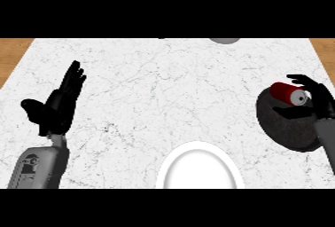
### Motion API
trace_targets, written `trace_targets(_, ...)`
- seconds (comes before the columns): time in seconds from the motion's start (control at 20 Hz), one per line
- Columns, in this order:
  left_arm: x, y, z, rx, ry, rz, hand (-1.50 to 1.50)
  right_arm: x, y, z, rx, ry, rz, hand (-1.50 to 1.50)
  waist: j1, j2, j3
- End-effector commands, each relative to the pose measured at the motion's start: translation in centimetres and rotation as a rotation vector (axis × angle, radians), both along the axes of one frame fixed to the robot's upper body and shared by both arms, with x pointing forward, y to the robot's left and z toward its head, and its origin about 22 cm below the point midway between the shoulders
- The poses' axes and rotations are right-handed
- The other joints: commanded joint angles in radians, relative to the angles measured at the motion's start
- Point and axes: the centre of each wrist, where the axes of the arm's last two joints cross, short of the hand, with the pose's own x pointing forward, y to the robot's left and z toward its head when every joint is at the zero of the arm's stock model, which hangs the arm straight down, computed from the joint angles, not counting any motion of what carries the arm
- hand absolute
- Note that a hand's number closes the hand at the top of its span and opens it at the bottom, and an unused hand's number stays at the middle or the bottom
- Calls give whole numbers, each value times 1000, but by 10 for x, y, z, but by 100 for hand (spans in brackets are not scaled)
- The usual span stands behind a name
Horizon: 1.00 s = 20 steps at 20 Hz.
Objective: Pick the can from the plate and place it in the pan
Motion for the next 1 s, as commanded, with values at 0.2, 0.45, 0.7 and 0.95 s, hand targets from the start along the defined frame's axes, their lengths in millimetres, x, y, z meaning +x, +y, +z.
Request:
trace_targets(0.2,-1,4,3,5,10,12,0,-9,-14,-16,126,-111,40,-150,-15,-4,-1)
trace_targets(0.45,-5,-5,1,0,12,33,0,-15,-37,-2,277,-331,-26,-150,-33,-11,-1)
trace_targets(0.7,-17,13,-19,3,26,60,0,-53,-67,-17,484,-303,53,-150,-61,-22,-5)
trace_targets(0.95,1,29,12,21,13,94,0,-108,-112,-16,552,-289,164,-150,-83,-26,-6)
